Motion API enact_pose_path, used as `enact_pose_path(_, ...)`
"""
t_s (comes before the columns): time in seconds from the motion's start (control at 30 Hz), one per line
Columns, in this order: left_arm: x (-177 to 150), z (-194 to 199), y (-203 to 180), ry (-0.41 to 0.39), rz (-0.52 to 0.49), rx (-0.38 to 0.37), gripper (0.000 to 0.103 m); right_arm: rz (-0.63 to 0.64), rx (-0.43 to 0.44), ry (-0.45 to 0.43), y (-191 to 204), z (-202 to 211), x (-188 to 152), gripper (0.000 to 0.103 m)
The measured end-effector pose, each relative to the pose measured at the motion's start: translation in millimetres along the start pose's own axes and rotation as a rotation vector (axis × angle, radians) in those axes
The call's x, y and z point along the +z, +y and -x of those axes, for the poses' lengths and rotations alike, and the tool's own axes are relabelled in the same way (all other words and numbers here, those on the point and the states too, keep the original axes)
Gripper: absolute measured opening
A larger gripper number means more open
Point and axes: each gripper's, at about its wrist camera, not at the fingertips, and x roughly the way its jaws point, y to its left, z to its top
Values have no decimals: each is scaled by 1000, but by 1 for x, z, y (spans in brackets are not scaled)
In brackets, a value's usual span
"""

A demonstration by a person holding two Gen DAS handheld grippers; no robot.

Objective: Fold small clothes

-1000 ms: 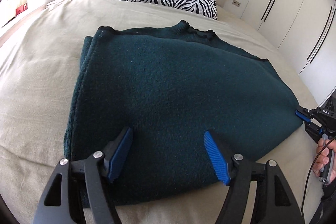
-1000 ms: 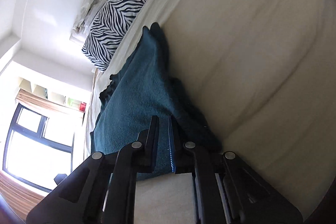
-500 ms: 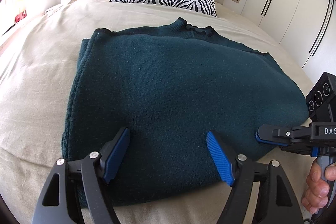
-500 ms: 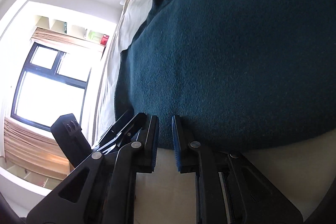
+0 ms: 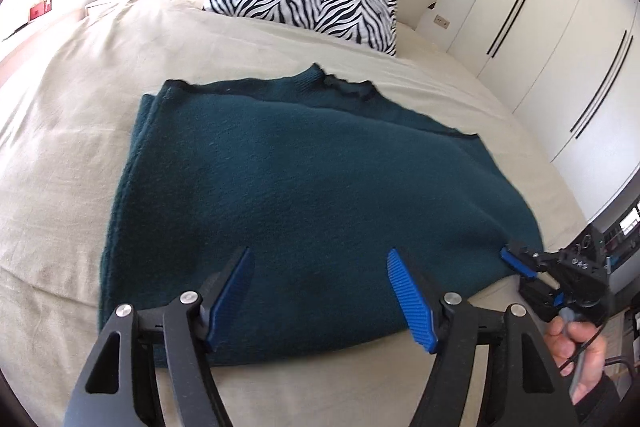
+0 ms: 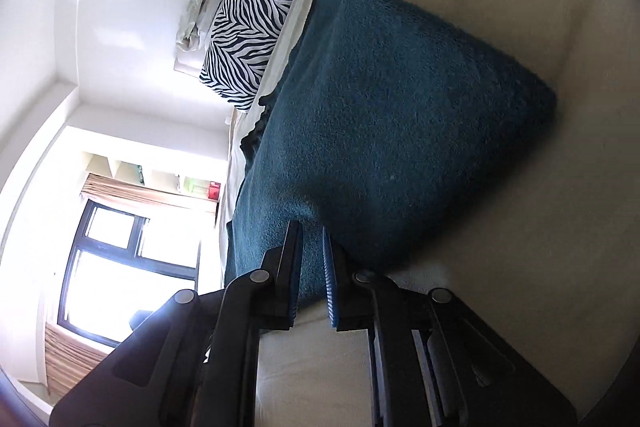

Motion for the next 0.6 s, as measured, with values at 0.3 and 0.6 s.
enact_pose_path(0.3, -11, -60, -34, 133, 21, -186, 56, 4, 17, 10, -16, 15, 11, 9)
enact_pose_path(0.6, -15, 13, 91, 57, 223, -146, 48, 36, -40, 26, 1, 18, 15, 11)
